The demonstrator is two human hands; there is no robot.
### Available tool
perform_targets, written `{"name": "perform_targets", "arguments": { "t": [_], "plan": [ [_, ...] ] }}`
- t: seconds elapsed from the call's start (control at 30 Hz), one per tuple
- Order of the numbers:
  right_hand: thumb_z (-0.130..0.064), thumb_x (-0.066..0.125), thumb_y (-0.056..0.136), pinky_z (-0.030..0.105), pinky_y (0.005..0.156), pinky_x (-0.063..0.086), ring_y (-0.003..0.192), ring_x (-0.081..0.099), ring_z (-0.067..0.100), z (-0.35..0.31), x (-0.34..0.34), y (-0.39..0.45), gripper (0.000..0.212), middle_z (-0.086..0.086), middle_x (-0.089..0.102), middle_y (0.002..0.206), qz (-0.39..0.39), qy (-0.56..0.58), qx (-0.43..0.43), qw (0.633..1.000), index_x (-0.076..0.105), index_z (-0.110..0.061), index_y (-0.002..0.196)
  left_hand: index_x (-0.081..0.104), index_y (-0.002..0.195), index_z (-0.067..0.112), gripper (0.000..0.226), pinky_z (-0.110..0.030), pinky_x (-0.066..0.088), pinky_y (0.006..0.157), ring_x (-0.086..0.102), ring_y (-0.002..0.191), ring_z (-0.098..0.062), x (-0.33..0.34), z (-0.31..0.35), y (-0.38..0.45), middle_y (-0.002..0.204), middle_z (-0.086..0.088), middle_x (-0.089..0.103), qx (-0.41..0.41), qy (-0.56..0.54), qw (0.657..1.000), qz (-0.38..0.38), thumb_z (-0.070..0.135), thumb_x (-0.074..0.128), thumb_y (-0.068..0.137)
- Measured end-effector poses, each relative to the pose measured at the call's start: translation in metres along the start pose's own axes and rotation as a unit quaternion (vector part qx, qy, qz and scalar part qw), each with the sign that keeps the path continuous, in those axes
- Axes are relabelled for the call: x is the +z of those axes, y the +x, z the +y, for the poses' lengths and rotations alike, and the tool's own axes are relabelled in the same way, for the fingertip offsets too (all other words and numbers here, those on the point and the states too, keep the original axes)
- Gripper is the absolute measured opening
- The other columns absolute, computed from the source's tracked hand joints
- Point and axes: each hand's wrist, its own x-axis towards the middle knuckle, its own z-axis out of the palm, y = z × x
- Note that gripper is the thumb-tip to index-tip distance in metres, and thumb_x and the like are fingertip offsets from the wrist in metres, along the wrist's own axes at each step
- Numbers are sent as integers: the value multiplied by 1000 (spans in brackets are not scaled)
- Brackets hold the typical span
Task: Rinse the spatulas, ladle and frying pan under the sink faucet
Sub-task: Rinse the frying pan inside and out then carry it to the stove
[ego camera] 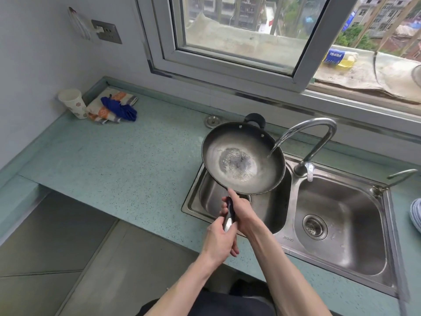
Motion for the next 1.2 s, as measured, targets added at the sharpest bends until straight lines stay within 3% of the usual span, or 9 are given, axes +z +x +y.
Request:
{"name": "perform_targets", "arguments": {
  "t": [0.17, 0.47, 0.7, 0.83, 0.93, 1.03, 1.1, 1.2],
  "plan": [
    [-24, 64, 102, 27, 51, 46, 50, 45, 15, 3, -9, 3, 28, 4, 48, 60, 49, -16, -56, 997, 57, -2, 86, 57, 86, 7, 32, -30, 46, 41, 54, 43, -22, 12, -2, 8, 58, -6, 58, -15, -31, 999, -7, 31, 52, 106],
    [-18, 65, 101, 27, 55, 48, 47, 44, 12, 10, -22, 12, 20, 5, 47, 59, 38, -20, -38, 998, 57, -2, 91, 53, 84, 8, 36, -30, 42, 41, 49, 42, -20, 28, -8, 17, 57, -2, 54, -57, -58, 997, -5, 33, 43, 108],
    [-26, 63, 103, 32, 64, 54, 54, 55, 17, 5, -33, 14, 27, 9, 58, 65, -19, -25, -8, 999, 59, 1, 104, 61, 102, 1, 35, -31, 51, 49, 61, 53, -24, 25, -3, 21, 69, -12, 65, -128, -138, 982, -21, 31, 45, 108],
    [-42, 56, 105, 29, 60, 54, 61, 68, 18, -10, -60, -2, 43, 6, 74, 72, 5, -185, -12, 983, 64, -1, 111, 58, 98, 4, 32, -27, 39, 44, 49, 46, -18, 22, -10, 25, 64, -7, 57, -185, -191, 963, -44, 34, 49, 106],
    [-39, 56, 105, 29, 56, 55, 60, 64, 15, -32, -103, -4, 39, 12, 77, 81, 118, -289, -102, 944, 71, -4, 102, 56, 94, 7, 33, -26, 35, 42, 45, 44, -17, 21, -14, 25, 60, -4, 53, -194, -185, 962, -48, 38, 52, 105],
    [-29, 57, 101, 40, 76, 56, 76, 68, 23, -59, -148, 5, 24, 7, 76, 83, 295, -379, -228, 847, 72, -11, 93, 56, 93, 6, 34, -26, 36, 42, 46, 45, -17, 21, -18, 26, 59, -4, 53, -194, -169, 965, -46, 38, 51, 106],
    [-24, 54, 102, 39, 86, 49, 101, 65, 32, -82, -167, 12, 20, 12, 72, 106, 360, -431, -285, 777, 68, -11, 110, 56, 94, 6, 35, -27, 38, 43, 47, 45, -17, 19, -20, 27, 59, -4, 53, -199, -162, 965, -50, 39, 51, 106],
    [-24, 52, 103, 46, 115, 37, 144, 38, 34, -108, -188, 31, 53, 16, 41, 156, 333, -590, -254, 690, 40, -8, 152, 55, 95, 6, 35, -28, 39, 43, 48, 46, -17, 18, -20, 28, 58, -4, 53, -209, -165, 963, -54, 39, 50, 106]
  ]
}}
